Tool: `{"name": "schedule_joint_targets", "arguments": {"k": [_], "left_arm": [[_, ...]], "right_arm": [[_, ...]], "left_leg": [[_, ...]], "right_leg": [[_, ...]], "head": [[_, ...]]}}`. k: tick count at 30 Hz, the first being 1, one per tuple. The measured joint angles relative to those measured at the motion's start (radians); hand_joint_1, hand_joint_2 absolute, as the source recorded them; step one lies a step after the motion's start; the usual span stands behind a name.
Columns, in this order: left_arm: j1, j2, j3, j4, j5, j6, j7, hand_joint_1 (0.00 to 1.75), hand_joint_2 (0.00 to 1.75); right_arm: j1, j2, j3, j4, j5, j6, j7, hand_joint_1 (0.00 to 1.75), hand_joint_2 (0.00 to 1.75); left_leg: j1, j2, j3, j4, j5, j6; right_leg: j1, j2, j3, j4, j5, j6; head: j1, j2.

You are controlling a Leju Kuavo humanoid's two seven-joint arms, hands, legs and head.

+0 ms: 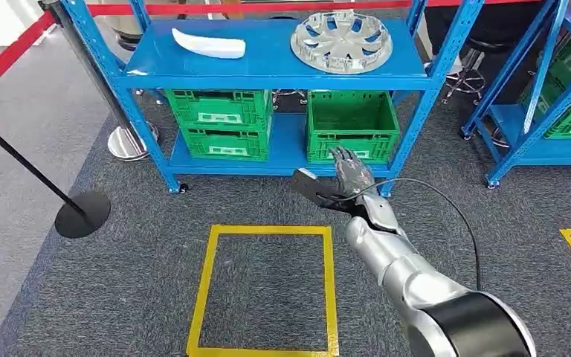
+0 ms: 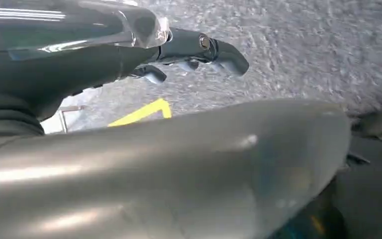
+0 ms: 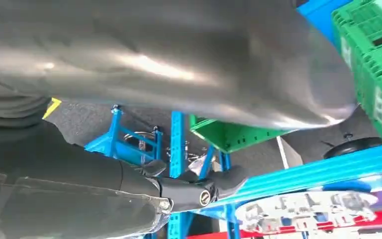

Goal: Take the parts from the cabinet and place them on the table.

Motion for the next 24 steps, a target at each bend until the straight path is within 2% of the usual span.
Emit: {"name": "schedule_joint_targets", "arguments": {"k": [1, 2, 4, 5, 6, 7, 8, 10, 11, 12, 13, 14, 16, 17, 18, 20, 21, 22, 23, 24], "left_arm": [[0.001, 0.0, 0.0, 0.0, 0.0, 0.0, 0.0, 0.0, 0.0], [-0.001, 0.0, 0.0, 0.0, -0.002, 0.0, 0.0, 0.0, 0.0], [-0.003, -0.003, 0.0, 0.0, -0.005, -0.001, 0.0, 0.0, 0.0], [-0.002, -0.003, 0.0, 0.0, -0.006, -0.001, 0.0, 0.0, 0.0], [-0.002, -0.003, 0.0, 0.0, -0.006, -0.001, 0.0, 0.0, 0.0], [0.001, -0.003, 0.0, 0.0, -0.006, -0.002, -0.001, 0.0, 0.0], [0.002, -0.004, 0.0, 0.0, -0.006, -0.003, -0.001, 0.0, 0.0], [0.002, -0.005, 0.0, 0.0, -0.009, -0.007, -0.002, 0.0, 0.0], [-0.001, -0.004, 0.0, 0.0, -0.009, -0.01, -0.002, 0.0, 0.0], [-0.004, -0.003, 0.0, 0.0, -0.01, -0.011, -0.002, 0.0, 0.0], [-0.007, -0.005, 0.0, 0.0, -0.013, -0.011, -0.001, 0.0, 0.0], [-0.006, -0.005, 0.0, 0.0, -0.015, -0.012, -0.001, 0.0, 0.0], [-0.008, -0.003, 0.0, 0.0, -0.018, -0.012, 0.0, 0.0, 0.0], [-0.01, -0.003, 0.0, 0.0, -0.018, -0.012, 0.0, 0.0, 0.0], [-0.012, -0.003, 0.0, 0.0, -0.019, -0.012, 0.0, 0.0, 0.0], [-0.013, -0.002, 0.0, 0.0, -0.019, -0.012, 0.0, 0.0, 0.0], [-0.013, -0.002, 0.0, 0.0, -0.019, -0.012, 0.0, 0.0, 0.0], [-0.009, -0.002, 0.0, 0.0, -0.019, -0.012, 0.001, 0.0, 0.0], [-0.01, -0.002, 0.0, 0.0, -0.019, -0.011, 0.001, 0.0, 0.0], [-0.01, -0.001, 0.0, 0.0, -0.02, -0.011, 0.0, 0.0, 0.0]], "right_arm": [[-0.001, 0.0, -0.002, 0.0, 0.0, -0.002, -0.003, 0.0, 0.0], [-0.008, 0.0, -0.003, 0.0, 0.0, -0.003, -0.005, 0.0, 0.0], [-0.009, -0.002, -0.005, 0.0, 0.0, -0.005, -0.01, 0.0, 0.0], [-0.004, -0.003, -0.006, 0.0, 0.0, -0.006, -0.011, 0.0, 0.0], [0.002, -0.003, -0.007, 0.0, 0.0, -0.006, -0.012, 0.0, 0.0], [0.005, -0.005, -0.009, 0.0, -0.001, -0.006, -0.015, 0.0, 0.0], [0.005, -0.006, -0.011, 0.0, -0.003, -0.006, -0.021, 0.0, 0.0], [0.004, -0.008, -0.011, 0.0, -0.003, -0.005, -0.031, 0.0, 0.0], [0.004, -0.01, -0.012, 0.0, -0.003, -0.003, -0.035, 0.0, 0.0], [0.002, -0.01, -0.012, 0.0, -0.003, 0.001, -0.039, 0.0, 0.0], [0.005, -0.008, -0.012, 0.0, 0.0, 0.005, -0.042, 0.0, 0.0], [0.006, -0.012, -0.012, 0.0, 0.003, 0.006, -0.045, 0.0, 0.0], [0.005, -0.013, -0.012, -0.001, 0.009, 0.01, -0.048, 0.0, 0.0], [0.001, -0.013, -0.012, -0.002, 0.01, 0.01, -0.051, 0.0, 0.0], [0.0, -0.012, -0.012, -0.003, 0.011, 0.011, -0.053, 0.0, 0.0], [0.005, -0.012, -0.012, -0.002, 0.012, 0.013, -0.06, 0.0, 0.0], [0.009, -0.012, -0.012, -0.002, 0.012, 0.013, -0.065, 0.0, 0.0], [0.011, -0.01, -0.012, -0.002, 0.012, 0.013, -0.069, 0.0, 0.0], [0.011, -0.01, -0.012, -0.003, 0.012, 0.013, -0.075, 0.0, 0.0], [0.01, -0.007, -0.012, -0.003, 0.011, 0.013, -0.082, 0.0, 0.0]], "left_leg": [[0.003, 0.0, 0.01, -0.006, 0.0, 0.001], [0.004, 0.0, 0.013, -0.006, -0.002, 0.004], [0.005, 0.0, 0.014, -0.006, -0.007, 0.008], [0.005, 0.0, 0.016, -0.006, -0.01, 0.008], [0.005, -0.002, 0.02, -0.006, -0.014, 0.007], [0.005, -0.003, 0.027, -0.005, -0.02, 0.005], [0.006, -0.005, 0.036, -0.005, -0.026, 0.002], [0.007, -0.004, 0.06, -0.005, -0.044, -0.007], [0.004, -0.004, 0.061, -0.004, -0.048, -0.013], [0.004, -0.004, 0.055, -0.003, -0.052, -0.019], [0.003, -0.004, 0.056, -0.004, -0.057, -0.026], [0.003, -0.004, 0.062, 0.003, -0.054, -0.03], [0.005, -0.001, 0.056, 0.015, -0.062, -0.038], [0.005, 0.0, 0.031, 0.063, -0.072, -0.043], [0.007, 0.001, -0.013, 0.137, -0.095, -0.047], [0.009, 0.001, -0.11, 0.278, -0.147, -0.051], [0.009, 0.001, -0.145, 0.315, -0.15, -0.051], [0.009, 0.001, -0.155, 0.301, -0.125, -0.05], [0.009, 0.001, -0.141, 0.244, -0.077, -0.046], [0.008, 0.001, -0.108, 0.156, -0.017, -0.041]], "right_leg": [[-0.001, -0.001, -0.006, 0.017, -0.012, 0.005], [-0.002, -0.001, -0.028, 0.06, -0.033, 0.01], [-0.004, -0.001, -0.115, 0.202, -0.09, 0.021], [-0.005, -0.001, -0.16, 0.267, -0.108, 0.026], [-0.006, -0.002, -0.185, 0.288, -0.101, 0.027], [-0.007, -0.002, -0.184, 0.259, -0.071, 0.027], [-0.007, -0.002, -0.163, 0.192, -0.022, 0.026], [-0.01, -0.005, -0.092, 0.002, 0.092, 0.023], [-0.003, -0.006, -0.089, -0.005, 0.058, 0.019], [-0.001, -0.011, -0.082, -0.012, 0.048, 0.002], [0.0, -0.009, -0.082, -0.013, 0.064, -0.009], [0.001, -0.01, -0.081, -0.013, 0.06, -0.018], [-0.007, -0.008, -0.064, -0.019, 0.058, -0.027], [-0.008, -0.008, -0.057, -0.019, 0.053, -0.034], [-0.008, -0.007, -0.054, -0.019, 0.049, -0.038], [-0.007, -0.008, -0.047, -0.019, 0.039, -0.041], [-0.006, -0.007, -0.042, -0.019, 0.034, -0.041], [-0.005, -0.007, -0.034, -0.019, 0.028, -0.04], [-0.005, -0.006, -0.024, -0.019, 0.021, -0.039], [-0.004, -0.006, -0.012, -0.019, 0.013, -0.037]], "head": [[0.002, 0.0], [0.006, 0.0], [0.005, 0.0], [0.006, 0.0], [0.005, 0.0], [0.006, 0.0], [0.006, 0.0], [0.007, 0.0], [0.005, 0.0], [0.006, 0.0], [0.004, 0.0], [0.005, 0.0], [0.005, 0.0], [-0.002, 0.0], [-0.004, 0.0], [-0.004, 0.0], [-0.006, 0.0], [-0.005, 0.0], [-0.005, 0.0], [-0.006, 0.0]]}}
